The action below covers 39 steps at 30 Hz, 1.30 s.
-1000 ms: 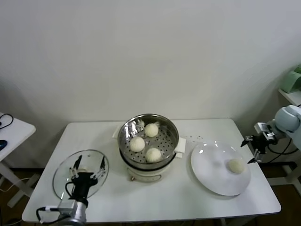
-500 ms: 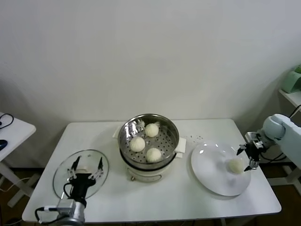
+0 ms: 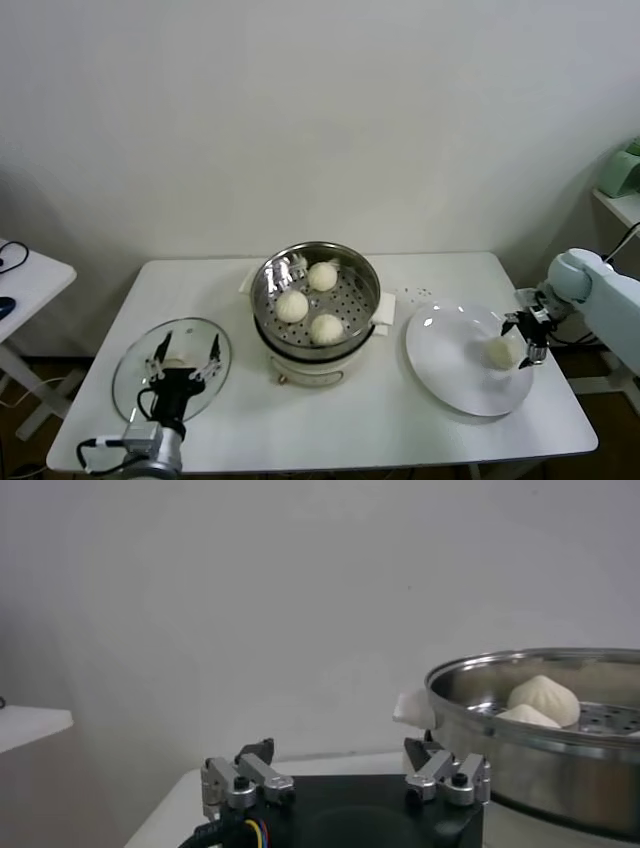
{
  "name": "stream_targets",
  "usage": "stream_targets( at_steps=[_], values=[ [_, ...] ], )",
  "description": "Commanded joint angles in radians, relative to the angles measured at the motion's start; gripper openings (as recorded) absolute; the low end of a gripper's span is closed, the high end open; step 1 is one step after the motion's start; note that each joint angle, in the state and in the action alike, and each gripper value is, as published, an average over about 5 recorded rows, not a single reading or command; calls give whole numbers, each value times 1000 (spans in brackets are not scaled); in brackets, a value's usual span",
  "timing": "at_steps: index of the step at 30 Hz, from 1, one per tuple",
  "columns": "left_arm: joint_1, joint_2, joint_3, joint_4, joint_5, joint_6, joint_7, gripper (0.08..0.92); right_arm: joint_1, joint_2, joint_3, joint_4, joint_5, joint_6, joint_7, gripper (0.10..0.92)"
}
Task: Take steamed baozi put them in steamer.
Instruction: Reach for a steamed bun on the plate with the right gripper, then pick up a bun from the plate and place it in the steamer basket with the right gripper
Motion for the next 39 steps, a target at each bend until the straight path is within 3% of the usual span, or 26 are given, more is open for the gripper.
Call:
stream_targets(
  at_steps=[1, 15, 23, 30, 39],
  values=[
    [-1, 2, 0, 1, -3, 2, 0, 823, -6, 29, 2, -19, -25, 6, 9, 823],
    [-26, 7, -20, -6, -24, 23, -8, 823, -11, 46, -5, -25, -33, 10, 16, 821],
    [-18, 1, -10, 2, -13, 16, -5, 823, -14, 43, 1, -24, -32, 11, 17, 725],
    [-17, 5, -12, 2, -12, 15, -4, 823, -2, 42, 3, -28, -19, 9, 20, 697],
    [-11, 17, -5, 0, -7, 16, -4, 823, 136, 37, -88, -25, 139, -27, 14, 687]
  ],
)
